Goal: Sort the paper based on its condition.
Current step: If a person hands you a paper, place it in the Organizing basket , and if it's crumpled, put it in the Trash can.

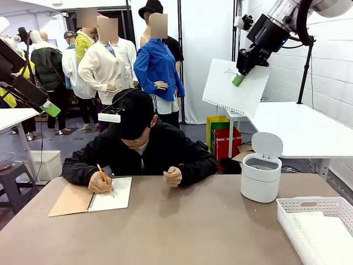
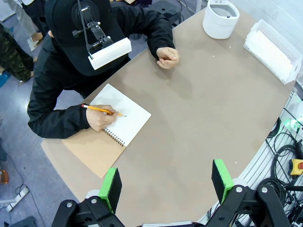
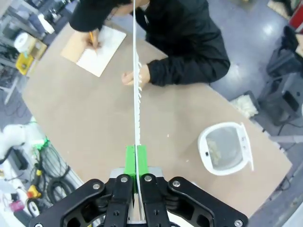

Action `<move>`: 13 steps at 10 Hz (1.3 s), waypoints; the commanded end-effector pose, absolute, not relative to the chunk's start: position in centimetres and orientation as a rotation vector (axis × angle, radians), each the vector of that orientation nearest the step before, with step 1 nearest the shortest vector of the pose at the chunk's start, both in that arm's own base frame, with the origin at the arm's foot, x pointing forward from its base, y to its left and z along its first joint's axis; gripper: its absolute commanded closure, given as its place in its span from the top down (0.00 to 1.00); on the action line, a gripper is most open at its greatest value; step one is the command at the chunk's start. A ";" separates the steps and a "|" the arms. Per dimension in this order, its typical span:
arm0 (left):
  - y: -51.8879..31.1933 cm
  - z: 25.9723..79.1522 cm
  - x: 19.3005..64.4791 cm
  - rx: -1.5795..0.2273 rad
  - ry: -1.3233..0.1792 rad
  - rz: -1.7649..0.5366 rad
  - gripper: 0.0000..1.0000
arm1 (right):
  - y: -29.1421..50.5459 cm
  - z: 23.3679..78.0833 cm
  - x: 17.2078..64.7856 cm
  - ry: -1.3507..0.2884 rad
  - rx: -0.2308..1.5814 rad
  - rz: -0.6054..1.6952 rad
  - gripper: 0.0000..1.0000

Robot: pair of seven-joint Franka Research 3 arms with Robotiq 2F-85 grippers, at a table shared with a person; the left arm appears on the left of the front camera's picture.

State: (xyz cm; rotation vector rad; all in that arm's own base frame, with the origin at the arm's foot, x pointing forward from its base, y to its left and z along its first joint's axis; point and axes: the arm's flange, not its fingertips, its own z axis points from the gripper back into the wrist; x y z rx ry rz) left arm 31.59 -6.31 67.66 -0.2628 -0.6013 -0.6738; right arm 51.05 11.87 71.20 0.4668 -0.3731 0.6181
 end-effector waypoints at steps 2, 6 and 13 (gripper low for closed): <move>-6.3 67.7 31.6 -0.262 -0.607 -0.673 1.00 | 5.3 72.4 46.8 -0.325 0.340 0.510 0.00; -6.3 67.7 31.6 -0.262 -0.607 -0.673 1.00 | -0.6 71.5 42.0 -0.268 0.296 0.415 0.00; -6.3 67.7 31.6 -0.262 -0.607 -0.673 1.00 | -6.8 64.3 35.2 -0.332 0.331 0.185 0.00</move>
